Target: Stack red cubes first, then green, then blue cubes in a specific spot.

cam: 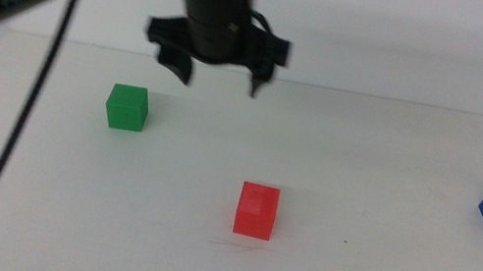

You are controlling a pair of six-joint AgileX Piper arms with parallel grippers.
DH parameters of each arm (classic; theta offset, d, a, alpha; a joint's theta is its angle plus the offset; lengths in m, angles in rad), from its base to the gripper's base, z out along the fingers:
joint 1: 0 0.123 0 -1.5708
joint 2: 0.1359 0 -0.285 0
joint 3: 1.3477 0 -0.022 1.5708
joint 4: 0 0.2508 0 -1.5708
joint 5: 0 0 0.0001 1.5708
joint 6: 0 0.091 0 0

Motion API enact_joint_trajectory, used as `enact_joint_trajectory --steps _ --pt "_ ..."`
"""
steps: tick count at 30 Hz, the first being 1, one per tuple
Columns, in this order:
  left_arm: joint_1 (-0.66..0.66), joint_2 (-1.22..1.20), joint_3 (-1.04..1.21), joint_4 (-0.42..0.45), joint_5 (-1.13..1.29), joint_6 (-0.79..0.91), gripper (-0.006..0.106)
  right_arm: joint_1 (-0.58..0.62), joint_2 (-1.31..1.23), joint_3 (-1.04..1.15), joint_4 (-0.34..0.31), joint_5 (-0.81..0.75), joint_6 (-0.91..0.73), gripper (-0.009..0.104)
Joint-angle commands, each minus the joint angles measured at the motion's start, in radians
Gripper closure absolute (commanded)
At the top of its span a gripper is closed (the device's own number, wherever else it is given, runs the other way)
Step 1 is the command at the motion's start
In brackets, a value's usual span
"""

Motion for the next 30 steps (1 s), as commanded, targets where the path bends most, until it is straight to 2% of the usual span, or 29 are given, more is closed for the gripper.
enact_joint_trajectory --steps 1,10,14,20,30 --pt "0.059 -0.062 -0.025 0.0 0.081 0.029 0.007 0.0 -0.004 -0.017 -0.012 -0.071 -0.004 0.028" --pt "0.274 -0.033 -0.025 -0.022 -0.013 0.165 0.007 0.0 -0.004 -0.017 -0.012 -0.071 -0.004 0.028" --pt "0.335 0.021 -0.025 -0.061 -0.096 0.205 0.007 0.0 -0.004 -0.017 -0.012 -0.071 -0.004 0.028" --pt "0.363 0.113 -0.025 -0.068 -0.201 0.226 0.007 0.0 -0.004 -0.017 -0.012 -0.071 -0.004 0.028" --pt "0.363 0.226 -0.025 -0.004 -0.306 0.218 0.007 0.0 -0.004 -0.017 -0.012 -0.071 -0.004 0.028"
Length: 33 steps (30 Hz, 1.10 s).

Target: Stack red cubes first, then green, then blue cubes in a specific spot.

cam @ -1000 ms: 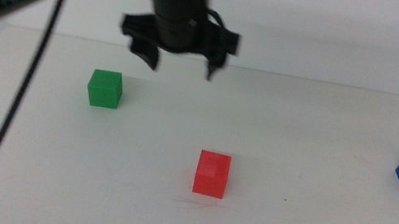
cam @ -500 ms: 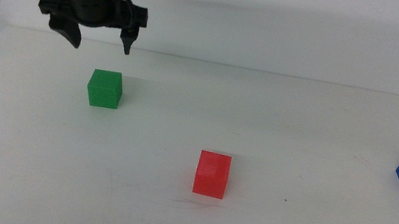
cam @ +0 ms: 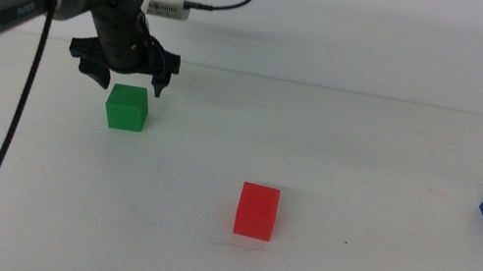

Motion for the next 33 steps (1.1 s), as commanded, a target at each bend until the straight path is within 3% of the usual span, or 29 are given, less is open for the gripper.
enact_joint_trajectory --steps 1,6,9,12,15,19,21,26,33 --pt "0.0 -0.048 -0.027 0.036 -0.043 -0.016 0.007 0.0 -0.004 -0.017 -0.012 -0.071 -0.004 0.028" --pt "0.0 -0.017 -0.027 0.053 -0.045 -0.039 0.008 0.0 -0.004 -0.017 -0.012 -0.071 -0.004 0.028" --pt "0.0 0.0 -0.027 0.053 -0.045 -0.04 0.015 0.0 -0.004 -0.017 -0.012 -0.071 -0.004 0.028" --pt "0.0 0.012 -0.027 0.053 -0.048 -0.049 0.031 0.0 -0.004 -0.017 -0.012 -0.071 -0.004 0.028" --pt "0.0 0.014 -0.027 0.043 -0.049 -0.059 0.054 0.0 -0.004 -0.017 -0.012 -0.071 -0.004 0.028" --pt "0.0 -0.014 -0.028 -0.02 -0.009 -0.055 0.083 0.0 -0.004 -0.017 -0.012 -0.071 -0.004 0.028" --pt "0.0 -0.038 -0.028 -0.038 0.049 -0.038 0.092 0.0 -0.004 -0.017 -0.012 -0.071 -0.004 0.028" --pt "-0.013 -0.139 0.029 -0.042 0.122 -0.063 0.097 0.0 -0.004 -0.017 -0.012 -0.071 -0.004 0.028" --pt "-0.105 -0.484 0.48 -0.044 -0.1 -0.187 0.097 0.0 -0.004 -0.017 -0.012 -0.071 -0.004 0.028"
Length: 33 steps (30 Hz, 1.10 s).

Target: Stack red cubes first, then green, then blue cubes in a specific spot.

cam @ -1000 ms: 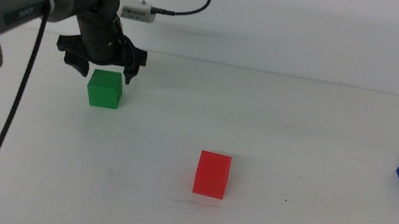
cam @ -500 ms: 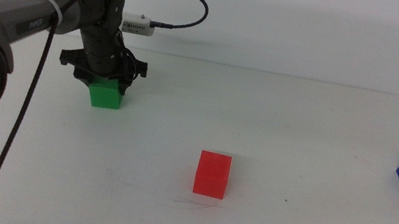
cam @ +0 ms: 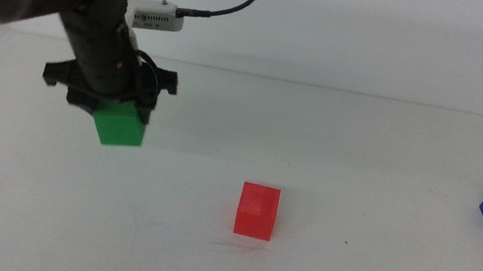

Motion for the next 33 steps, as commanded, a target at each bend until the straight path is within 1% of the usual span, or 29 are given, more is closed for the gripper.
enact_joint_trajectory --steps 1,5,11,16,22,33 --pt "-0.051 -0.163 0.084 0.003 -0.097 -0.081 0.097 0.0 -0.004 -0.017 -0.012 -0.071 -0.004 0.028" --pt "-0.16 -0.213 0.101 0.043 -0.048 -0.177 0.097 0.0 -0.004 -0.017 -0.012 -0.071 -0.004 0.028" --pt "-0.341 -0.156 0.0 0.106 -0.012 -0.306 0.097 0.0 -0.004 -0.017 -0.012 -0.071 -0.004 0.028" --pt "-0.433 -0.049 -0.138 0.117 0.055 -0.323 0.097 0.0 -0.004 -0.017 -0.012 -0.071 -0.004 0.028" --pt "-0.461 0.049 -0.247 0.107 0.079 -0.323 0.097 0.0 -0.004 -0.017 -0.012 -0.071 -0.004 0.028" --pt "-0.461 0.108 -0.254 0.091 0.019 -0.309 0.097 0.0 -0.004 -0.017 -0.012 -0.071 -0.004 0.028"
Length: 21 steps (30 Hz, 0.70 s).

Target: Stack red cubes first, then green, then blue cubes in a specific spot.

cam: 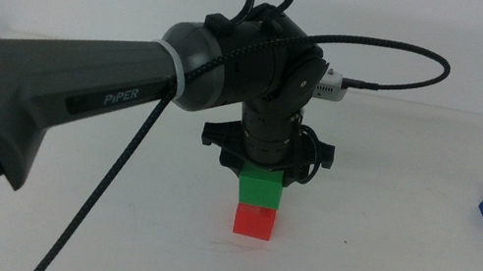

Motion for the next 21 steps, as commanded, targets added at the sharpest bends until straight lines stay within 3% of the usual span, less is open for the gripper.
enact_joint_trajectory --steps 1,21 --pt "-0.003 -0.056 -0.033 0.002 -0.038 -0.004 0.097 0.0 -0.004 -0.017 -0.012 -0.071 -0.004 0.028" --pt "-0.003 -0.015 -0.03 0.001 -0.026 -0.006 0.097 0.0 -0.004 -0.017 -0.012 -0.071 -0.004 0.028"
